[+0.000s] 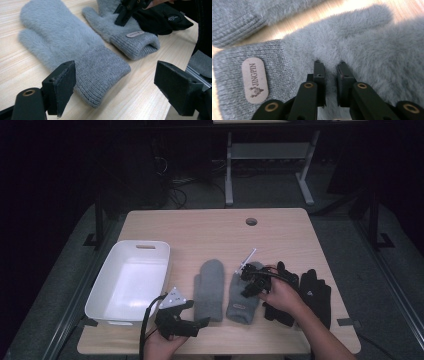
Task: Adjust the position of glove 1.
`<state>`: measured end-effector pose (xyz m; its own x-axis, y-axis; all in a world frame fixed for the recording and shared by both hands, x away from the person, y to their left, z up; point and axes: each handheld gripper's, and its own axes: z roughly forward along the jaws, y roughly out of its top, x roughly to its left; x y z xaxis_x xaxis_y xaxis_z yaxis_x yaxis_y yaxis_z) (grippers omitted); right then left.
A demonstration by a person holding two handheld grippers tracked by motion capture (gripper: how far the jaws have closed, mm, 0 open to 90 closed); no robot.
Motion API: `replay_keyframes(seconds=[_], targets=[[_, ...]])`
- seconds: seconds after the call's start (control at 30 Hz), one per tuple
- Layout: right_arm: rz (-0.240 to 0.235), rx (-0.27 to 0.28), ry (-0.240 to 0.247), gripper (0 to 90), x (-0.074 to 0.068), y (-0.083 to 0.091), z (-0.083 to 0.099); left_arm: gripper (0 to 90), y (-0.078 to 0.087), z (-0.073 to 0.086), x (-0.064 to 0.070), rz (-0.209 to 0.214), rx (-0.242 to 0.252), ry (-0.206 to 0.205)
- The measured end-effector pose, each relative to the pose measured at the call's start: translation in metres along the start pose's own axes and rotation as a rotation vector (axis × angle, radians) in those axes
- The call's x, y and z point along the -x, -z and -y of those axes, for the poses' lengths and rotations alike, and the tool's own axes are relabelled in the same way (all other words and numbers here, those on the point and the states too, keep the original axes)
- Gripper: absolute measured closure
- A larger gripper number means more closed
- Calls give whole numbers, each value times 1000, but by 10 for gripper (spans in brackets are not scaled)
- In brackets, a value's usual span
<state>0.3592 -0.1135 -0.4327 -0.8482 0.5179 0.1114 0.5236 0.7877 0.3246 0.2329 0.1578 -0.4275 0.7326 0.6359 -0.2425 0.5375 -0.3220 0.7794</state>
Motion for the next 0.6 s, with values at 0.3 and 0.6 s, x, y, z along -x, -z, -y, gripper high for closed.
replay_keyframes(seconds=[0.3, 0.6], targets=[[-22, 15, 27, 838, -5, 19, -2, 175, 2, 0, -1, 3, 23, 22], [-24, 75, 102, 841, -25, 58, -27, 175, 9, -1, 0, -22, 71, 21]])
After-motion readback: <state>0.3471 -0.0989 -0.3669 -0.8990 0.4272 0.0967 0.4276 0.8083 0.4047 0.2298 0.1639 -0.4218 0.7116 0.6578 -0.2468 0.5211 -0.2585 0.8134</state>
